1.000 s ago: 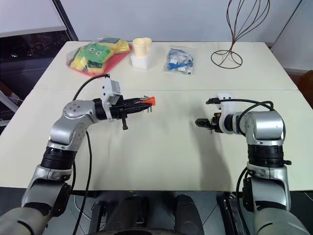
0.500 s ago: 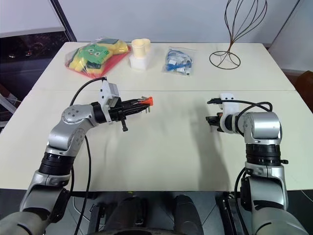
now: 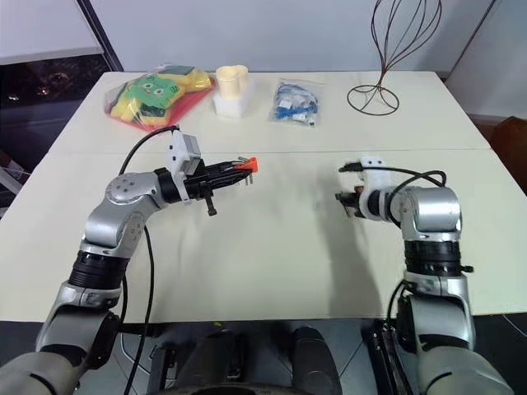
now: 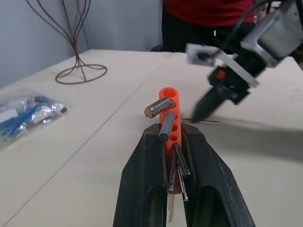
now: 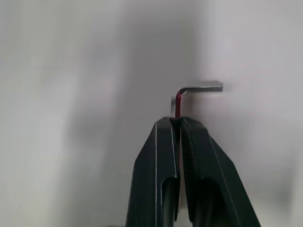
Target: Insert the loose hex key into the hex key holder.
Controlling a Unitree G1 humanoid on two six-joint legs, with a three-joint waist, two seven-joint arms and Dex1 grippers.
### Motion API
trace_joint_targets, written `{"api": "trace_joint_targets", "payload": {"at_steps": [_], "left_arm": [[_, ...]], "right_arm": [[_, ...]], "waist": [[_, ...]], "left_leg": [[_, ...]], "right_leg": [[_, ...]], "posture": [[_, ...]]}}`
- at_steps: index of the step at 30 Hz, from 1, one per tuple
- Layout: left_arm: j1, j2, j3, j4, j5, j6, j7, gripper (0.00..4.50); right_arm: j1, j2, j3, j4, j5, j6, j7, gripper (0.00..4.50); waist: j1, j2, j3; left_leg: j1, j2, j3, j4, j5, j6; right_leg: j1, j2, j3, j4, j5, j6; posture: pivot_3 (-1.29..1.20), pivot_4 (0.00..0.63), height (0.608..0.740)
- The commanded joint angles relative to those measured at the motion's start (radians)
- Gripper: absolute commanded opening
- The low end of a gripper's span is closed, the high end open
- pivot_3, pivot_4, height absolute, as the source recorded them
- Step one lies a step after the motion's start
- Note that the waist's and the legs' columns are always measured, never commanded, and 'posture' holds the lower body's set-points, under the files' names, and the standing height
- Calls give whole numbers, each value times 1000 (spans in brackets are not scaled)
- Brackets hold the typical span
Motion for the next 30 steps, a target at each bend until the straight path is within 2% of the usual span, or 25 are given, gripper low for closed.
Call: {"api": "trace_joint_targets", "payload": {"at_steps": [1,4,8,16,30], "left_arm": [[-52,-2,33,38,-37,6,-14,0],[-85,-3,40,96,-50,13,-33,0],[-200,-26,35,287,-29,-10,-59,0],[-366,-97,72,487,-68,1,-122,0],[-416,-122,83,536,-80,41,-191,0]], "right_arm": [[-110,17,-79,-35,66,-207,44,21],[-137,37,-98,-63,114,-346,90,21],[-144,103,-101,-126,174,-508,123,21],[-98,221,-40,-193,234,-645,127,21],[-75,260,7,-192,262,-726,99,21]], "waist": [[6,1,0],[11,0,0],[10,0,0],[4,0,0],[4,0,0]], "left_leg": [[-1,0,0,0,0,0],[-4,0,0,0,0,0],[-6,-2,0,0,0,1],[-14,-1,0,1,3,-5],[-14,-1,0,2,3,-4]], "right_leg": [[-1,0,0,0,0,0],[-3,0,-1,0,0,0],[-3,-1,-1,-1,0,1],[-13,-1,-1,1,1,1],[-17,-1,-1,11,1,1]], "posture": [[0,150,740],[0,150,740],[0,150,740],[0,150,740],[0,150,740]]}}
